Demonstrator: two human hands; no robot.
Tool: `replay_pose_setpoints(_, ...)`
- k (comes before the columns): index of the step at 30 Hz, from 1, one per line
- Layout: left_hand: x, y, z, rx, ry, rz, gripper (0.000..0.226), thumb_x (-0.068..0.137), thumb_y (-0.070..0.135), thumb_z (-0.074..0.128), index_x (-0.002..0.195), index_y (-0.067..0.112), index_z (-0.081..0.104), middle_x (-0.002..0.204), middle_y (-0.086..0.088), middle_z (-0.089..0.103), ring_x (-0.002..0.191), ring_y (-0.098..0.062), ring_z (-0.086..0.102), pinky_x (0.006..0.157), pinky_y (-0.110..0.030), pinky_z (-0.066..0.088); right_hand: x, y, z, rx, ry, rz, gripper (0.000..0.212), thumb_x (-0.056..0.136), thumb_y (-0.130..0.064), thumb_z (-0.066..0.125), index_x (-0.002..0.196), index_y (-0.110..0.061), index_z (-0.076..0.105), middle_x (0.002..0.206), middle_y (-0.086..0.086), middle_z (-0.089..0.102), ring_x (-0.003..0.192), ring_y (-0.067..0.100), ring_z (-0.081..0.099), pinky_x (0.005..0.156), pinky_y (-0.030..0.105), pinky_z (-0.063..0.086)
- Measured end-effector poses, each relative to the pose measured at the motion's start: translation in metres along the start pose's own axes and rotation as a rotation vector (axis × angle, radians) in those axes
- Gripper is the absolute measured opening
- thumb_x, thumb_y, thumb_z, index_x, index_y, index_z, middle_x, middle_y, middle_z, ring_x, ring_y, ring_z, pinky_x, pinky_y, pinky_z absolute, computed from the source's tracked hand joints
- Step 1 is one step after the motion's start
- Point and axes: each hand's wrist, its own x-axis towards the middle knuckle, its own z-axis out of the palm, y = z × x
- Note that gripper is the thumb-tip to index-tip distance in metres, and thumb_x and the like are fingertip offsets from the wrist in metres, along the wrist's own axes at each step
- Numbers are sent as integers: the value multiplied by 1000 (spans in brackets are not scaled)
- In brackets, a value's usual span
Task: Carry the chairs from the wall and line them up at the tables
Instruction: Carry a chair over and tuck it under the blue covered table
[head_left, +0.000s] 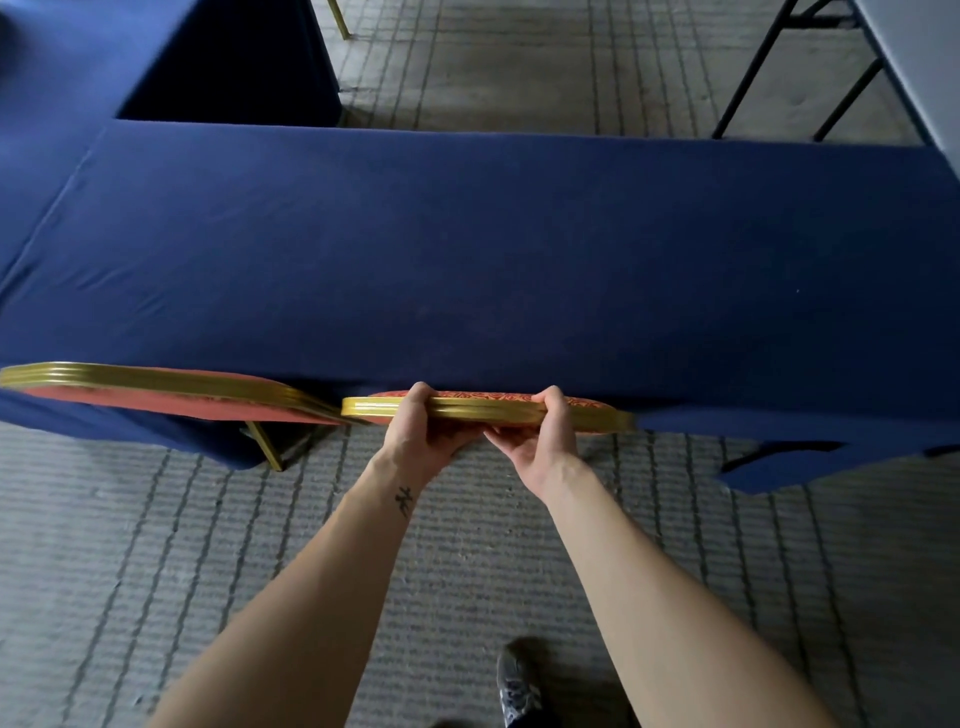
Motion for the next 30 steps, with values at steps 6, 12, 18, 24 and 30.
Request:
replay_pose_setpoints(6, 5, -5, -6, 22, -6, 57, 53, 88, 27, 59, 132, -5, 56, 122, -30, 68, 107, -42, 70, 91, -58, 58, 4, 2, 0, 4, -35, -13, 42, 90, -29, 54, 129, -14, 58, 126, 18, 63, 116, 33, 62, 95, 54, 57)
replay_pose_setpoints(12, 5, -12, -15, 72, -43, 107, 66, 93, 51, 62, 132, -1, 56, 119, -27, 70, 104, -39, 73, 84, -48, 61, 4, 4, -6, -82, -16, 18, 55, 89, -43, 59, 130, -7, 58, 129, 23, 62, 114, 38, 65, 91, 53, 59)
replay_pose_setpoints(18, -41, -30, -28, 91, -139, 67, 78, 99, 71, 35, 133, 4, 55, 133, -19, 62, 123, -30, 61, 106, -43, 46, -28, 10, -13, -185, -114, 73, 71, 94, -66, 54, 120, -1, 64, 116, 20, 72, 106, 31, 69, 95, 42, 57)
replay_pose_setpoints(24, -118, -8, -58, -72, -36, 145, 64, 104, 56, 38, 142, 5, 49, 119, -13, 66, 99, -24, 64, 80, -37, 51, -78, 48, 31, -280, -252, 116, 52, 102, -45, 49, 127, 0, 57, 111, 19, 71, 97, 28, 68, 84, 37, 56)
replay_pose_setpoints(30, -200, 27, -128, -317, 17, 326, 64, 104, 56, 38, 136, 4, 55, 122, -17, 69, 106, -27, 65, 104, -42, 45, -143, 107, 86, -308, -456, 209, 33, 102, -30, 47, 118, -3, 58, 111, 20, 72, 99, 28, 70, 88, 35, 57)
